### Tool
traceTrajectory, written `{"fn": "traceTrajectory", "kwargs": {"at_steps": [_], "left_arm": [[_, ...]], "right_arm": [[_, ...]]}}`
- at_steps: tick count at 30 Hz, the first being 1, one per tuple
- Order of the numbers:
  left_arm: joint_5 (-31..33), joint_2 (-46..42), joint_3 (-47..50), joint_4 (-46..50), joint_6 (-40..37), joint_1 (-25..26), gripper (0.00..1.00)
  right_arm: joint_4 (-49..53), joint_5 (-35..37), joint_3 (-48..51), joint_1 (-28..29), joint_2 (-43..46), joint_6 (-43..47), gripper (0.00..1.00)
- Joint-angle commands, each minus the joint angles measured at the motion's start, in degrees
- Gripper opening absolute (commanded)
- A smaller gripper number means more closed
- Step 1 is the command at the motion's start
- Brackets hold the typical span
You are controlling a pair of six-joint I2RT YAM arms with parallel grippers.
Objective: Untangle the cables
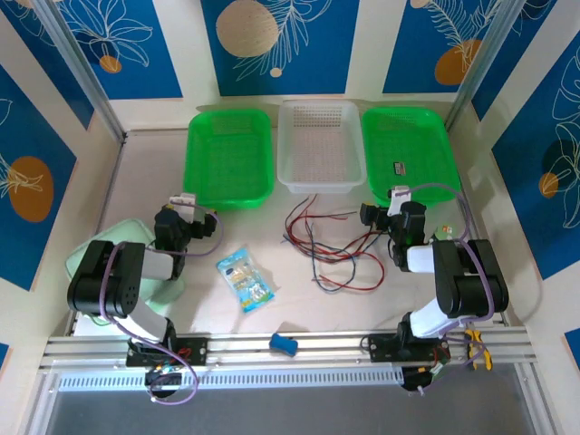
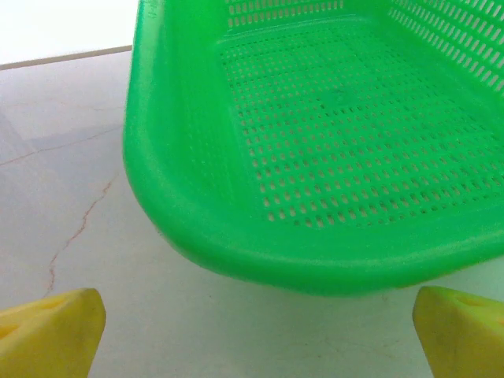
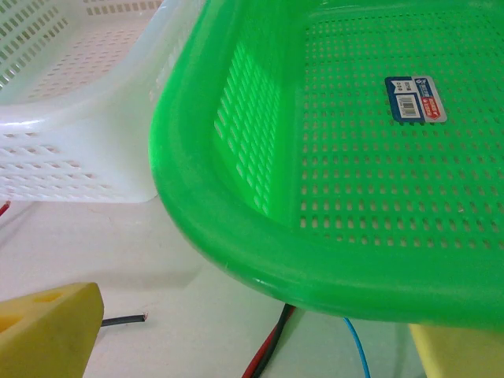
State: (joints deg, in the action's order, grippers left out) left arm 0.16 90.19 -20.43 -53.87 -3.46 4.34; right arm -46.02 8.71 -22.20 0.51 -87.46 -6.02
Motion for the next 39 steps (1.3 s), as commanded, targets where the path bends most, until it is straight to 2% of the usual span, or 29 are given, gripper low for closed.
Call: {"fn": "traceTrajectory", "kwargs": {"at_steps": [1, 31, 36, 39], "left_arm": [[-0.38, -0.63, -0.96, 0.17, -0.14, -0.69, 1.00], [-0.26, -0.70, -1.01, 0.25, -0.10, -0.69, 1.00], [4.63, -0.85, 0.75, -3.08, -1.10, 1.25, 1.00], [4.69, -3.06, 1.64, -3.33, -1.98, 2.01, 1.00]], "right_arm": [[-0.74, -0.71, -1.39, 0.10, 0.27, -0.24, 0.99], [-0.65, -1.27, -1.38, -0.20, 0.26, -0.31, 0.99], [-0.87, -1.25, -1.26, -0.16, 0.38, -0.31, 0.99], [-0.86, 1.54, -1.15, 0.69, 0.70, -0.31, 0.99]]}}
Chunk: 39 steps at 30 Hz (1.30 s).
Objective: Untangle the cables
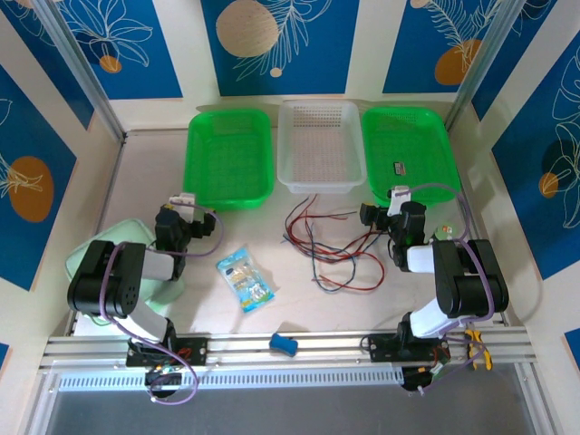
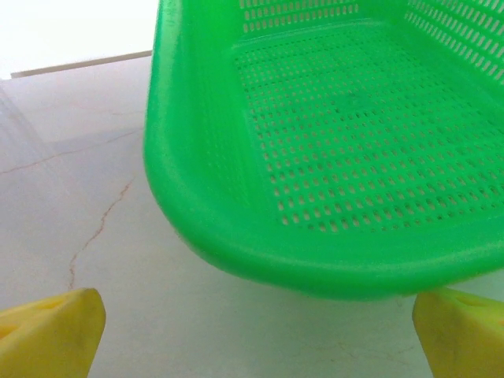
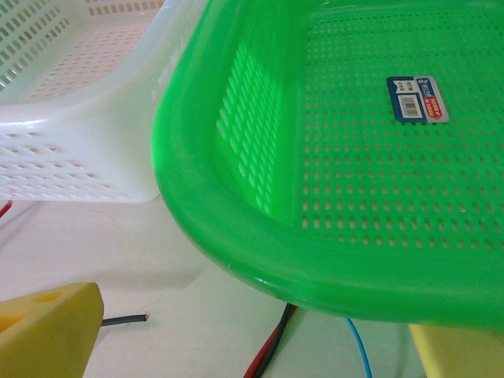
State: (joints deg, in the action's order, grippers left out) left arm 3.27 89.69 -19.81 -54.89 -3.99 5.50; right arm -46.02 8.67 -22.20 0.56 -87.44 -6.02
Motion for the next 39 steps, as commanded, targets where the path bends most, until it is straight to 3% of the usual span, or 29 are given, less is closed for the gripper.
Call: {"fn": "traceTrajectory", "kwargs": {"at_steps": [1, 10, 20, 24, 28, 34, 39], "left_arm": [[1.57, -3.48, 0.85, -1.00, -1.46, 0.86, 1.00], [5.82, -14.44, -3.56, 19.53, -3.39, 2.55, 1.00], [9.23, -23.14, -7.74, 38.41, 0.89, 3.82, 1.00], [16.39, -25.07, -11.52, 48.73, 3.13, 4.32, 1.00], [17.68, -25.07, -16.05, 58.23, 4.74, 4.27, 1.00], [16.00, -27.19, -22.67, 72.14, 12.94, 5.10, 1.00], [14.29, -30.97, -25.01, 79.09, 19.70, 10.53, 1.00]], "right_arm": [[-0.51, 2.16, -1.18, 0.83, 0.91, -0.39, 0.99], [4.27, 2.71, -2.30, 1.70, 4.30, 0.74, 0.99], [10.20, 5.52, -1.40, 3.79, 10.75, 1.39, 0.99], [14.57, 9.20, 0.12, 4.95, 15.55, -0.94, 0.99], [18.57, 11.49, 1.02, 5.96, 20.85, -1.79, 0.99], [31.92, 13.53, -0.70, 9.59, 31.62, -1.90, 0.99], [50.00, 15.15, -5.57, 12.10, 39.96, -8.44, 0.99]]}}
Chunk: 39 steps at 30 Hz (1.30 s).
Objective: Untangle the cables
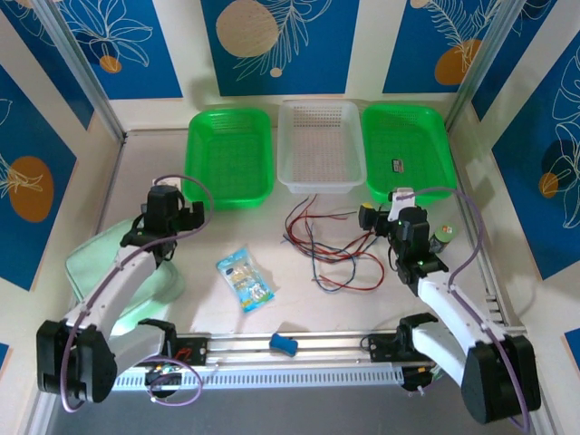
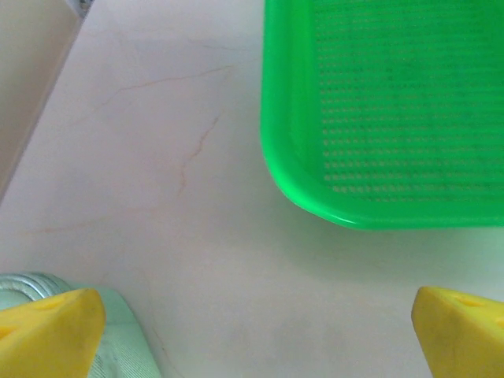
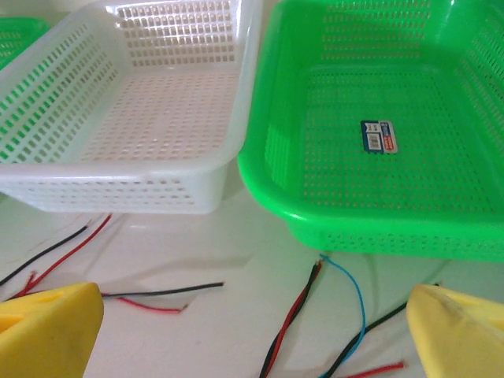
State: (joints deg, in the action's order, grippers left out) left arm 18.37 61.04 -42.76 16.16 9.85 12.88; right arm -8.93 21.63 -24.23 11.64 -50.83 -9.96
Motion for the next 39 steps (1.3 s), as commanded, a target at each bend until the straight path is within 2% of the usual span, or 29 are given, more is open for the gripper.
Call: {"fn": "traceTrajectory", "kwargs": {"at_steps": [1, 5, 8, 11, 14, 17, 20, 21, 25, 27, 31, 39], "left_arm": [[-0.62, -2.80, -2.03, 8.70, 6.64, 4.67, 1.00], [-0.50, -4.56, -1.65, 9.70, 9.92, 11.35, 1.00], [-0.51, -5.26, -0.92, 8.85, 13.34, 15.31, 1.00], [-1.05, -4.80, -0.58, 8.22, 17.54, 19.21, 1.00], [-3.16, -3.21, -0.09, 7.16, 20.46, 22.42, 1.00], [-6.29, -1.99, 1.21, 4.67, 20.65, 24.56, 1.00], [-7.85, -2.31, 4.00, 0.09, 20.97, 26.53, 1.00], [-7.00, -2.46, 4.67, -0.70, 21.69, 27.11, 1.00], [-4.55, -2.10, 4.63, -0.05, 22.47, 28.85, 1.00], [-4.76, -1.40, 4.21, 0.16, 22.90, 29.35, 1.00], [-5.63, 0.28, 3.82, 0.62, 23.62, 30.06, 1.00], [-7.13, 1.32, 4.40, -0.70, 27.23, 30.62, 0.98]], "right_arm": [[15.22, 1.94, -3.97, 1.63, 4.47, -4.93, 0.99], [23.72, 3.07, -6.62, 5.85, 7.00, -9.30, 0.99], [28.72, 2.89, -10.04, 9.49, 5.18, -13.71, 0.99], [30.68, 4.47, -13.50, 13.73, 0.97, -19.63, 0.99], [29.17, 2.25, -17.02, 17.79, -5.43, -21.93, 0.99], [27.78, -3.78, -20.42, 20.25, -13.31, -21.82, 1.00], [26.33, -13.68, -22.26, 20.41, -20.16, -22.82, 0.92], [26.77, -14.60, -22.92, 20.53, -22.16, -23.70, 0.91], [28.36, -15.03, -24.42, 20.36, -27.79, -25.20, 0.78], [29.02, -16.82, -25.39, 19.83, -30.53, -24.88, 0.66], [28.68, -17.70, -26.50, 20.00, -34.28, -24.03, 0.51], [25.47, -19.88, -27.94, 18.55, -40.91, -23.37, 0.38]]}}
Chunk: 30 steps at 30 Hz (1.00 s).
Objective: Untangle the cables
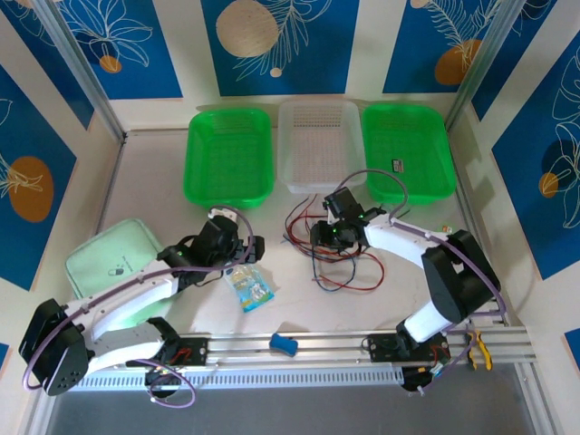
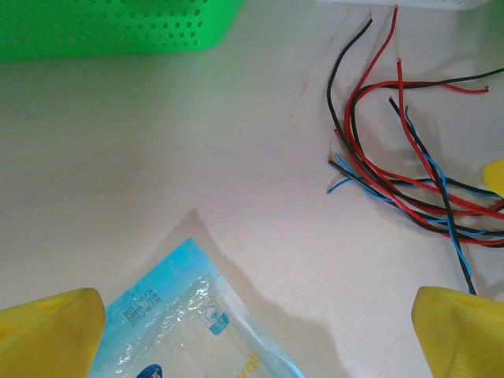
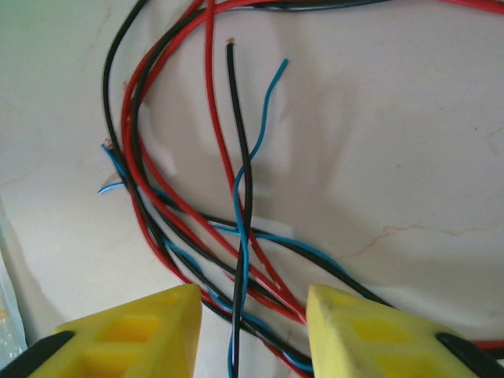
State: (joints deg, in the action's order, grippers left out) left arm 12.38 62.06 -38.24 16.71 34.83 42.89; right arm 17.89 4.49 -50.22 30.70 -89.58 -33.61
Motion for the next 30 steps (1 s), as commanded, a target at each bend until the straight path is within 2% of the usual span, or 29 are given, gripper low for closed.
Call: {"fn": "traceTrajectory", "kwargs": {"at_steps": [1, 8, 14, 19, 23, 30], "left_arm": [[-1.21, 0.42, -0.17, -1.12, 2.29, 0.58, 0.98], [-1.37, 0.31, -0.13, -0.24, 2.71, 0.61, 0.96], [-2.47, 0.56, -0.78, 1.00, 3.08, 0.71, 0.93], [-2.67, 0.52, -1.81, 3.00, 2.88, 0.82, 0.93], [-2.79, 0.25, -2.84, 4.28, 2.95, 1.03, 0.93], [-2.93, 1.00, -5.43, 6.16, 2.51, 2.10, 0.93]], "right_arm": [[-1.45, -2.98, -2.44, -0.39, -3.02, 0.51, 0.36], [-2.14, -4.43, -3.96, -0.11, -6.96, 0.99, 0.25], [-2.22, -5.17, -5.06, 0.24, -9.15, 1.17, 0.24], [-1.92, -5.21, -5.50, 0.75, -9.75, 1.69, 0.12], [-1.12, -4.66, -5.33, 0.92, -7.99, 2.34, 0.00], [1.93, -2.74, -4.24, 0.95, 0.43, 3.92, 0.00]]}}
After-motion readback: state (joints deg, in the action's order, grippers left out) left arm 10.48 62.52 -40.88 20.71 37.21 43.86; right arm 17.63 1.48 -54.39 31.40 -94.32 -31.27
